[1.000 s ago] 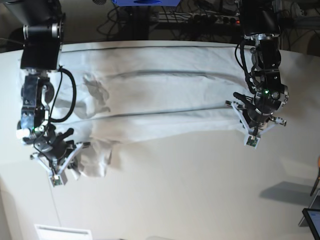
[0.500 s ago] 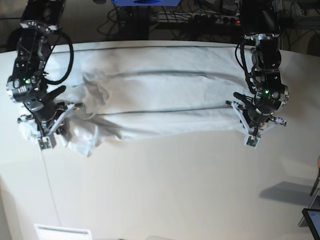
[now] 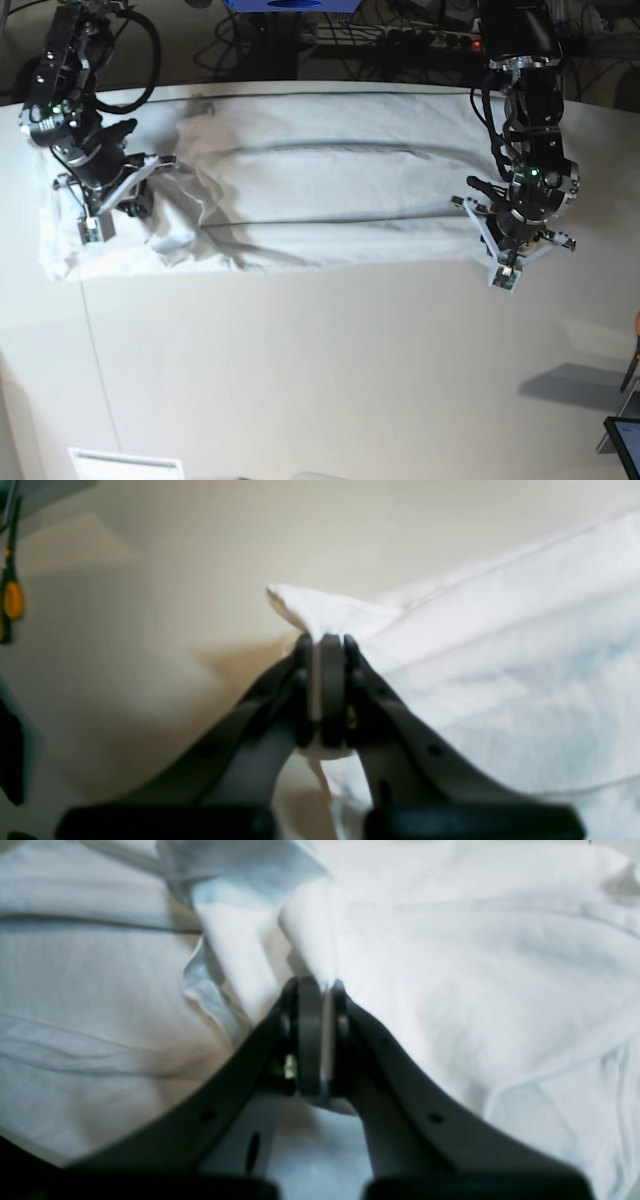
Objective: Fold the T-shirt properly
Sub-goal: 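Pull the grasped sleeve with the right gripper toward the right arm base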
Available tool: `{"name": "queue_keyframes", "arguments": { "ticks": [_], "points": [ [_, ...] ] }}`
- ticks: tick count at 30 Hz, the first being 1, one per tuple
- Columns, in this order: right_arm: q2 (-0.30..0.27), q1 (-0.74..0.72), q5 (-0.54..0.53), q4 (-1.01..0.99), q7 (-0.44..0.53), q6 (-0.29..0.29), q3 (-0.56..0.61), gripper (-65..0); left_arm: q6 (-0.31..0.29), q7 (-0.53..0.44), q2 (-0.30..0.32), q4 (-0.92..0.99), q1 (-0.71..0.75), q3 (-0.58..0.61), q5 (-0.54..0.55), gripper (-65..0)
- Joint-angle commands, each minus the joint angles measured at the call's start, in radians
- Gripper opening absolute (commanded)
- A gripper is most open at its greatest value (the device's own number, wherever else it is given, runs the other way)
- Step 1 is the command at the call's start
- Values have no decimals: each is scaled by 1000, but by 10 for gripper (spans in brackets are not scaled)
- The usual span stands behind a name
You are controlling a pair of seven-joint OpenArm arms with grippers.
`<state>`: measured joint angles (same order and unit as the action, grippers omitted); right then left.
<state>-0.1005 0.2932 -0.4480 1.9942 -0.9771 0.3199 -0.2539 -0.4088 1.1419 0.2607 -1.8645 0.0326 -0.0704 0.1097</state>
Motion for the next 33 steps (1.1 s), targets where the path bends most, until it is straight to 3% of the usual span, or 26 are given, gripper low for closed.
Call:
{"name": "queue_keyframes", "arguments": {
  "ticks": [1, 8, 14, 19, 21, 33],
  "points": [
    [-11, 4, -25, 20, 28, -1, -8, -649, 4, -6, 16, -22, -12, -4, -5, -650],
    [-15, 65, -99, 20, 68, -6, -8, -649, 4, -7, 65, -39, 17, 42, -5, -650],
    [-37, 97, -119, 20, 82, -3, -9, -649, 4, -7, 67, -37, 33, 47, -5, -650],
    [-51, 131, -263, 21, 77, -1, -100, -649, 4, -9, 61, -33, 33, 48, -5, -650],
    [-81, 151, -301, 21, 80, -1, -124, -649, 4, -9, 59, -33, 30, 48, -5, -650],
    [-77, 183, -305, 17, 74, -6, -123, -635, 6, -9, 58, -36, 26, 48, -5, -650]
  ]
}}
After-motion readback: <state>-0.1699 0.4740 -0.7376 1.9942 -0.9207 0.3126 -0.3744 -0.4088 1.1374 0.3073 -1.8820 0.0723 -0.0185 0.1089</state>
